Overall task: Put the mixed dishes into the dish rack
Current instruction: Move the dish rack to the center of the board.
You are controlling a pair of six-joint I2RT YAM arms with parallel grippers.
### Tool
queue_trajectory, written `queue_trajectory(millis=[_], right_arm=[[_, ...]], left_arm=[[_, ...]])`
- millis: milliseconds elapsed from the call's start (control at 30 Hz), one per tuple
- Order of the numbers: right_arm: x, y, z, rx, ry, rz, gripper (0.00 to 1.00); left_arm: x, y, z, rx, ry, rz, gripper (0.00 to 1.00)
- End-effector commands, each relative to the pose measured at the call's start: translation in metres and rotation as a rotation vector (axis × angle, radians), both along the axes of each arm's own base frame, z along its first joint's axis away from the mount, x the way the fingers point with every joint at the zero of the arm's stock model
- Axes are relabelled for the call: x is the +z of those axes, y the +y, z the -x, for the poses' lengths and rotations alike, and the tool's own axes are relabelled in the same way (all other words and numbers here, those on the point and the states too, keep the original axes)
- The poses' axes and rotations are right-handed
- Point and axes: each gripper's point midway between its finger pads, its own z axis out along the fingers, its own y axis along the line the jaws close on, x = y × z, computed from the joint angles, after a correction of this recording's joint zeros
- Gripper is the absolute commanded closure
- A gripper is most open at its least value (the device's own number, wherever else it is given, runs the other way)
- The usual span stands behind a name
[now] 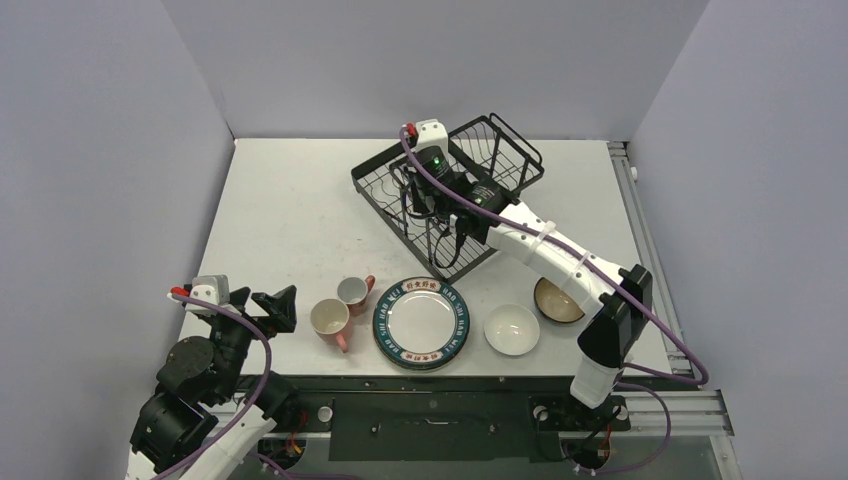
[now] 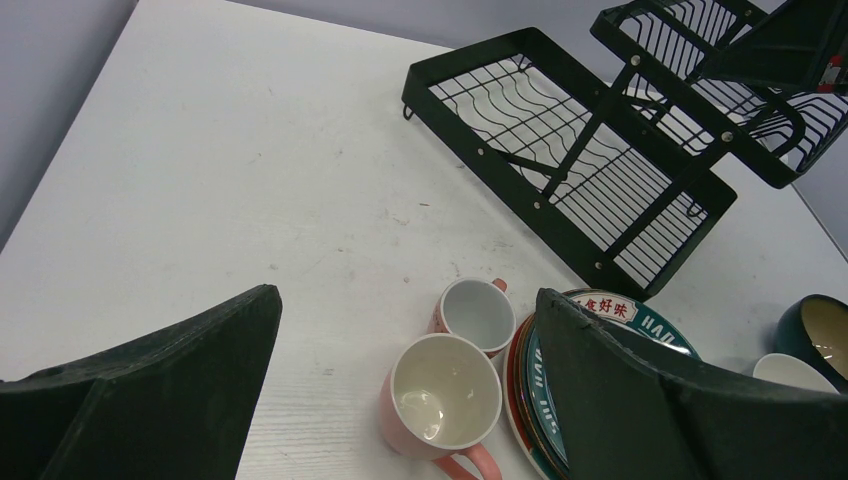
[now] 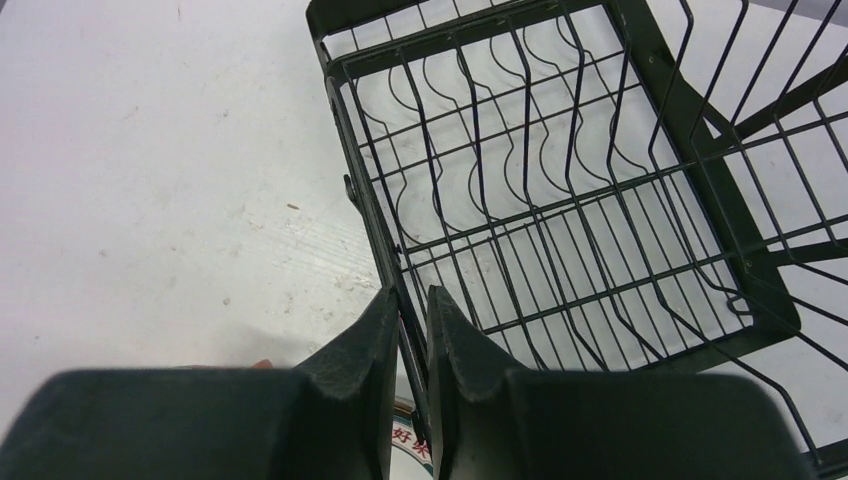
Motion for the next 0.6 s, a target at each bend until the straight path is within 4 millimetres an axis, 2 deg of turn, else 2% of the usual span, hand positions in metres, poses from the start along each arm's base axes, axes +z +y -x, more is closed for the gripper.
queue_trajectory(millis=[0, 133, 367, 567], right_arm=[[0.005, 0.028, -0.007, -0.075, 0.011, -0.176, 1.00], [0.008, 0.037, -0.014, -0.108, 0.014, -0.258, 1.00], [0.001, 0.057, -0.009, -0.080, 0.042, -0.295, 1.00], [0.005, 0.043, -0.009, -0.076, 0.027, -0.263, 0.99]], left_arm=[[0.013, 0.000, -0.001, 0.004, -0.045, 0.024, 0.04], [0.013, 0.000, -0.001, 0.002, -0.045, 0.023, 0.04], [0.012, 0.000, -0.001, 0.002, -0.041, 0.021, 0.04], [0.012, 0.000, -0.002, 0.004, -0.042, 0.021, 0.04]])
